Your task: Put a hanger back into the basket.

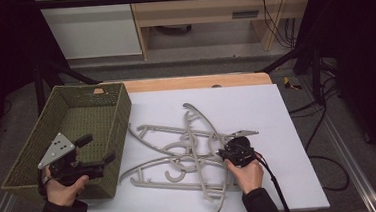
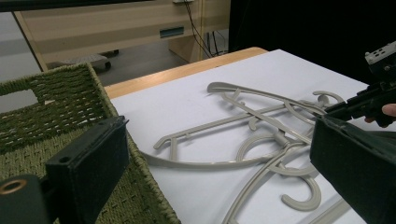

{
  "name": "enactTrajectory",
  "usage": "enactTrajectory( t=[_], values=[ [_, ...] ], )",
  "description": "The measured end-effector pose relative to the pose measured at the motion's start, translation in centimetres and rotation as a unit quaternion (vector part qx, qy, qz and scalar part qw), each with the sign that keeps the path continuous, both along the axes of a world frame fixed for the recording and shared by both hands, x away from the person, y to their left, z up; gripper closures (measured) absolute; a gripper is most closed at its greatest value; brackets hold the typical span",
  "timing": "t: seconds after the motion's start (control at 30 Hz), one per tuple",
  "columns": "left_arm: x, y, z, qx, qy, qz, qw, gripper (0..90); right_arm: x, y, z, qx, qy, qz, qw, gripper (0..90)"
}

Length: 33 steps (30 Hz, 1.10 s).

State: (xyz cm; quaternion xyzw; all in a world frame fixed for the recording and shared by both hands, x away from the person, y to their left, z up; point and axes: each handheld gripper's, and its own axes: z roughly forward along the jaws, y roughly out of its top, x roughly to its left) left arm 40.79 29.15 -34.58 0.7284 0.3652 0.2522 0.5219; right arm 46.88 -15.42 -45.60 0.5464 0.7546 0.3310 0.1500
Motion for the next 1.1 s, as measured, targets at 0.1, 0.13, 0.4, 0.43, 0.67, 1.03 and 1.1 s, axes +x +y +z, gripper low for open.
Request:
enactTrajectory(
  t=[0.1, 0.13, 0.4, 0.43, 0.67, 1.03, 1.1],
  values=[
    [0.0, 0.0, 0.0, 0.001, 0.0, 0.0, 1.0, 4.5, 0.01, -0.31, 0.13, -0.001, 0.0, -0.009, 1.0, 79.4],
    [0.0, 0.0, 0.0, 0.001, 0.0, 0.0, 1.0, 4.6, 0.01, -0.31, 0.13, -0.001, 0.0, -0.009, 1.0, 79.4],
    [-0.01, -0.08, 0.01, 0.001, 0.001, -0.002, 1.0, 4.7, 0.28, -0.53, 0.02, -0.009, 0.012, 0.009, 0.9999, 73.8],
    [-0.03, -0.09, 0.02, 0.001, 0.0, -0.002, 1.0, 4.7, 0.33, -0.54, -0.05, -0.008, 0.012, 0.01, 0.9998, 74.3],
    [-0.02, -0.21, -0.02, 0.003, 0.002, -0.004, 1.0, 4.7, 0.38, -0.26, -0.1, -0.013, 0.02, 0.01, 0.9997, 80.6],
    [-0.04, -0.33, -0.02, 0.006, 0.002, -0.006, 1.0, 4.9, 0.14, -0.61, 0.43, -0.001, 0.019, -0.004, 0.9998, 82.4],
    [-0.06, -0.32, 0.01, 0.004, 0.002, -0.007, 1.0, 4.9, 0.01, -0.78, 0.8, 0.006, 0.014, -0.002, 0.9999, 82.5]
  ],
)
